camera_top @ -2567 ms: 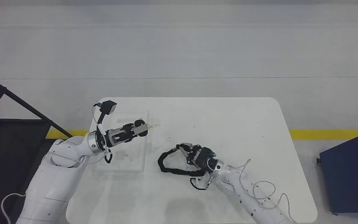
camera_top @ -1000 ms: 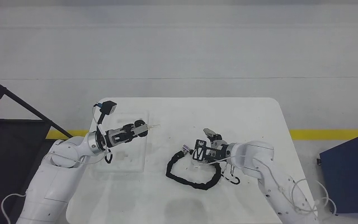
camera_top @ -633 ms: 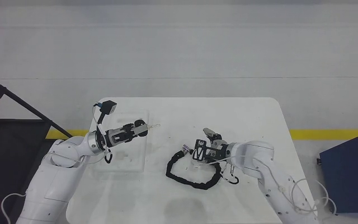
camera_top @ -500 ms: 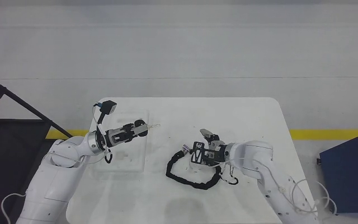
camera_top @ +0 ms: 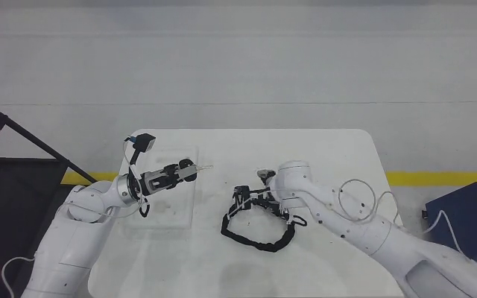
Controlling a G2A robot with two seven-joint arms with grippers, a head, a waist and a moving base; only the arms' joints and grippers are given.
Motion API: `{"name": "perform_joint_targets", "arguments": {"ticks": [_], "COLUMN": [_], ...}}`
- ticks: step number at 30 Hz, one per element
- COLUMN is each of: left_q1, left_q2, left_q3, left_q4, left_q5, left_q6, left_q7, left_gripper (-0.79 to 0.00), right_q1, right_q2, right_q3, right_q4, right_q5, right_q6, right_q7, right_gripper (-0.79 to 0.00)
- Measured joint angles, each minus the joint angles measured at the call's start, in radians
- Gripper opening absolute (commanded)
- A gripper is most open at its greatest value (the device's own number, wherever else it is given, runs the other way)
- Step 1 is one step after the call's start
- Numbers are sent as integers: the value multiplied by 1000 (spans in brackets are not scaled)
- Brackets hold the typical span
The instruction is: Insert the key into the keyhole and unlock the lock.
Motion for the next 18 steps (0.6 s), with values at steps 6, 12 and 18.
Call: {"name": "perform_joint_targets", "arguments": {"ticks": [6, 12, 18], "left_q1": [0, 0, 0], "left_q2": [0, 0, 0], "left_q3": [0, 0, 0], "left_q4": [0, 0, 0], "left_q5": [0, 0, 0], "left_q6": [0, 0, 0], "left_q7": [0, 0, 0], "left_gripper": [-785, -785, -785], "right_q1": [205, 197, 139], "right_q2": [-44, -54, -65], "right_q3": [-167, -154, -154], "right_q4": [23, 31, 102], "right_q5": [417, 502, 456], "right_q6": [110, 182, 171], "right_q7": [111, 182, 171], "right_gripper": [-12, -188, -222]}}
